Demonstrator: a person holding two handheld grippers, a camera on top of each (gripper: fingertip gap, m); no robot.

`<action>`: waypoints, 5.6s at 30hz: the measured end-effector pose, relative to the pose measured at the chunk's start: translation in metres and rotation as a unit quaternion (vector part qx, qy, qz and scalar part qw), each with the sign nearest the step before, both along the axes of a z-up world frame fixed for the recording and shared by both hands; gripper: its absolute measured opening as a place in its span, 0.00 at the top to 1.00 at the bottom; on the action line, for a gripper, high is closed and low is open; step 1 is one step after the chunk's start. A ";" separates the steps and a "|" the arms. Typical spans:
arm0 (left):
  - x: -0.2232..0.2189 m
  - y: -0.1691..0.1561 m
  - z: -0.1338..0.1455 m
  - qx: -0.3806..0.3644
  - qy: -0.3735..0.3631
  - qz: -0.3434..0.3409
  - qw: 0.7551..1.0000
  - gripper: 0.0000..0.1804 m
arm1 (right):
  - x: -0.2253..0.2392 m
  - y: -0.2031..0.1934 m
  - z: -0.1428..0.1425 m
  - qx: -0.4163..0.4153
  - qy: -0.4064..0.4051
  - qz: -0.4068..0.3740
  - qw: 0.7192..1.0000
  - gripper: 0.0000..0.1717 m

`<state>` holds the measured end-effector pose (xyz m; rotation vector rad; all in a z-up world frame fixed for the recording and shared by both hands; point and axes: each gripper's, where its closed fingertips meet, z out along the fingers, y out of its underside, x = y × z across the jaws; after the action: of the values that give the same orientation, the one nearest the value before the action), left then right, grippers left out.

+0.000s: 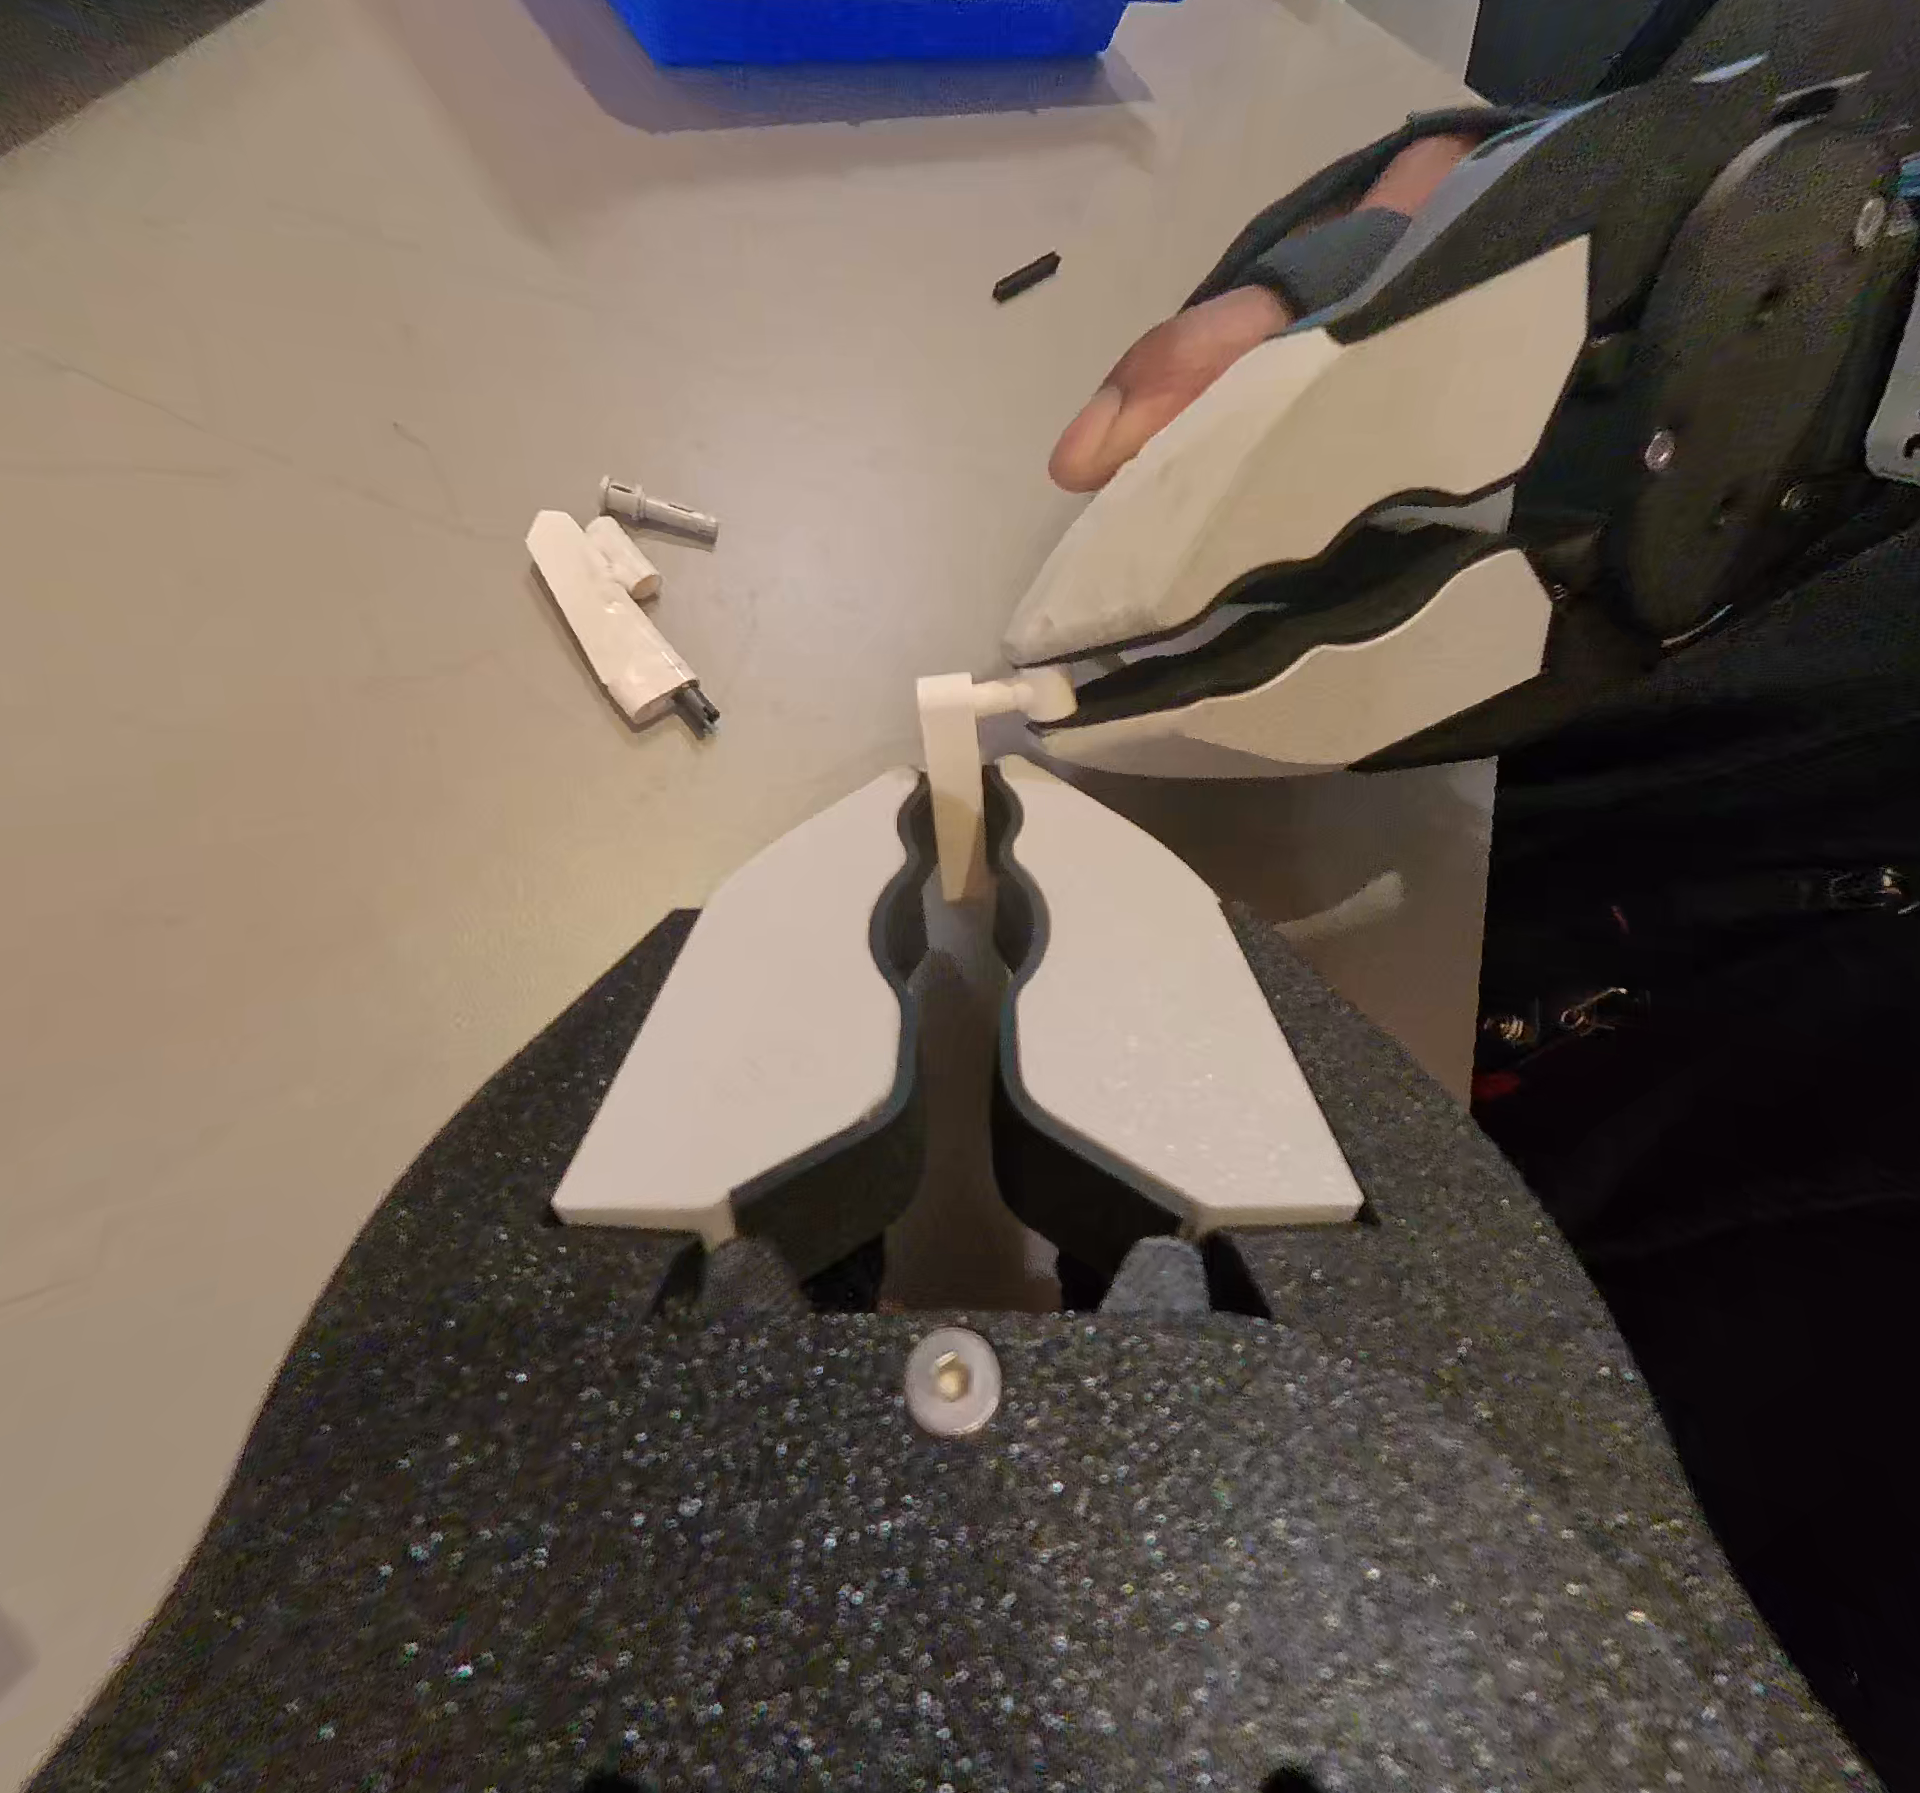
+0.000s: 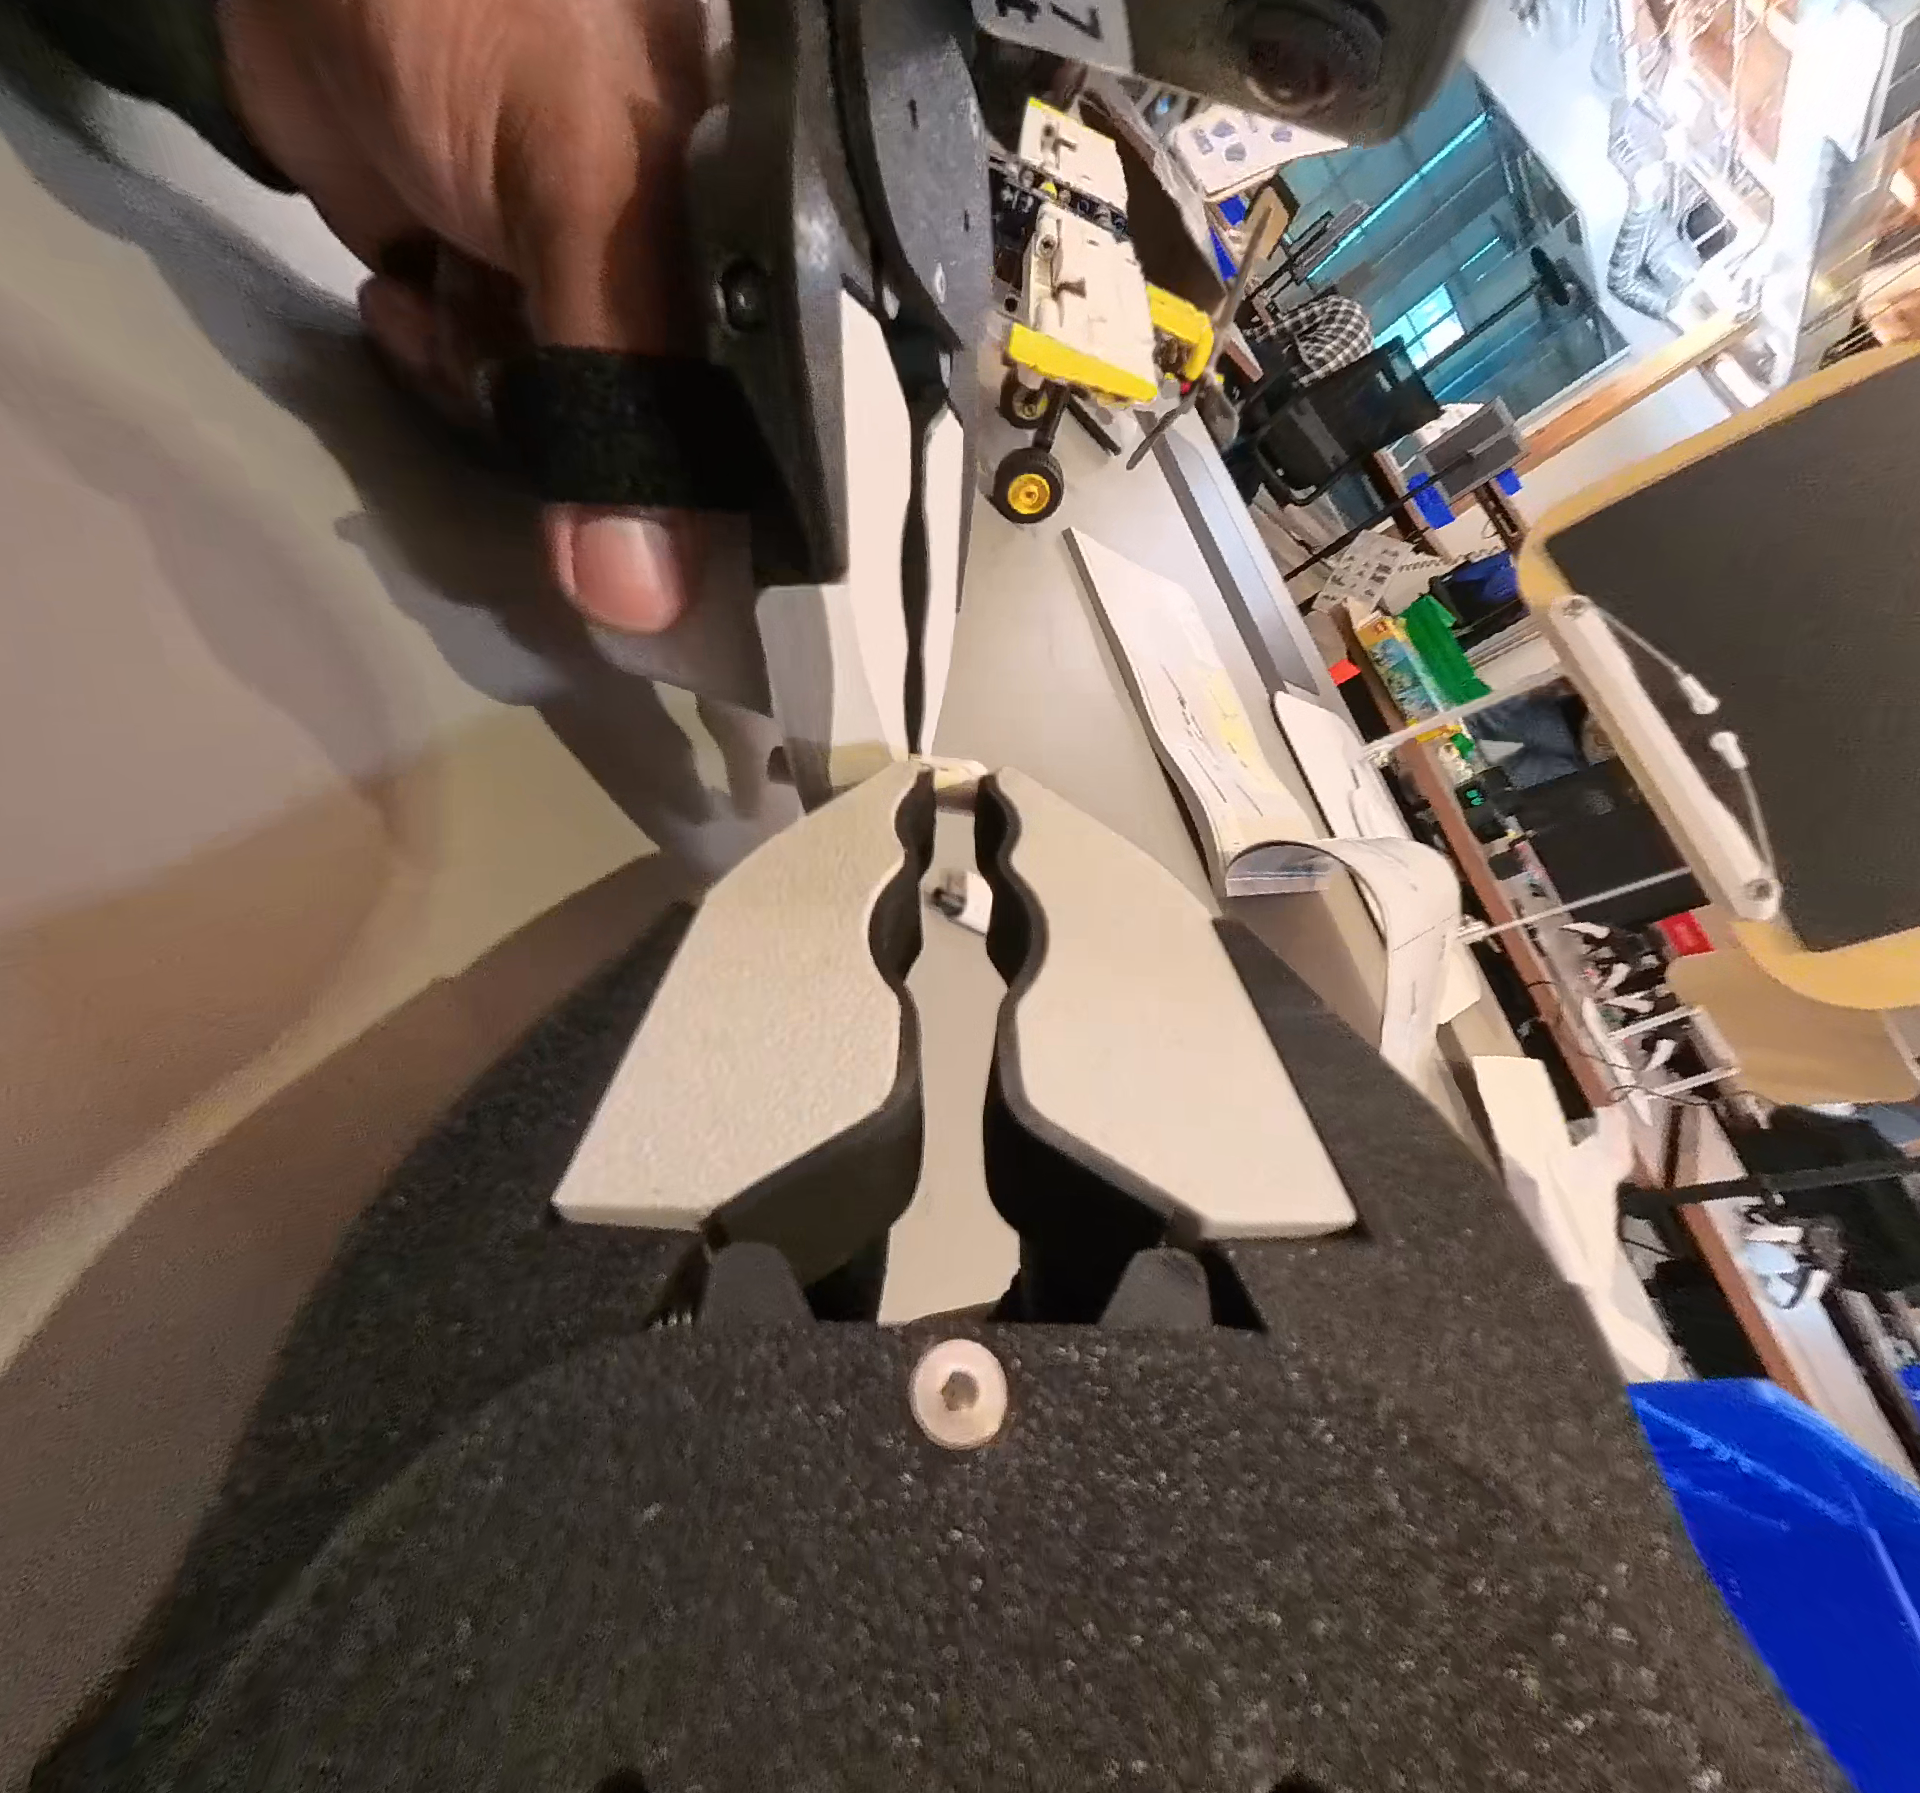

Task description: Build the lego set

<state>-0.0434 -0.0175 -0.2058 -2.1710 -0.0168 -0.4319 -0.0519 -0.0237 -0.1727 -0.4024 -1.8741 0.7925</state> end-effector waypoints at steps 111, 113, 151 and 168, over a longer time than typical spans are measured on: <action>0.001 -0.004 0.007 0.034 0.042 0.031 0.998 0.94 | 0.001 -0.004 0.006 0.005 0.031 0.048 0.998 0.95; 0.002 -0.004 0.008 0.036 0.038 0.027 0.998 0.94 | 0.001 -0.005 0.007 0.005 0.032 0.051 0.998 0.96; 0.003 -0.001 0.016 0.061 0.102 0.044 0.992 0.94 | 0.003 -0.005 0.018 -0.086 0.009 0.056 0.995 0.95; 0.014 -0.001 0.028 0.098 -0.007 0.019 0.995 0.95 | 0.013 -0.007 0.027 -0.045 0.075 0.110 0.990 0.95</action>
<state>-0.0295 -0.0185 -0.1778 -1.9724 -0.0230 -0.4091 -0.0387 -0.0304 -0.1454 -0.1873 -1.7652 1.0291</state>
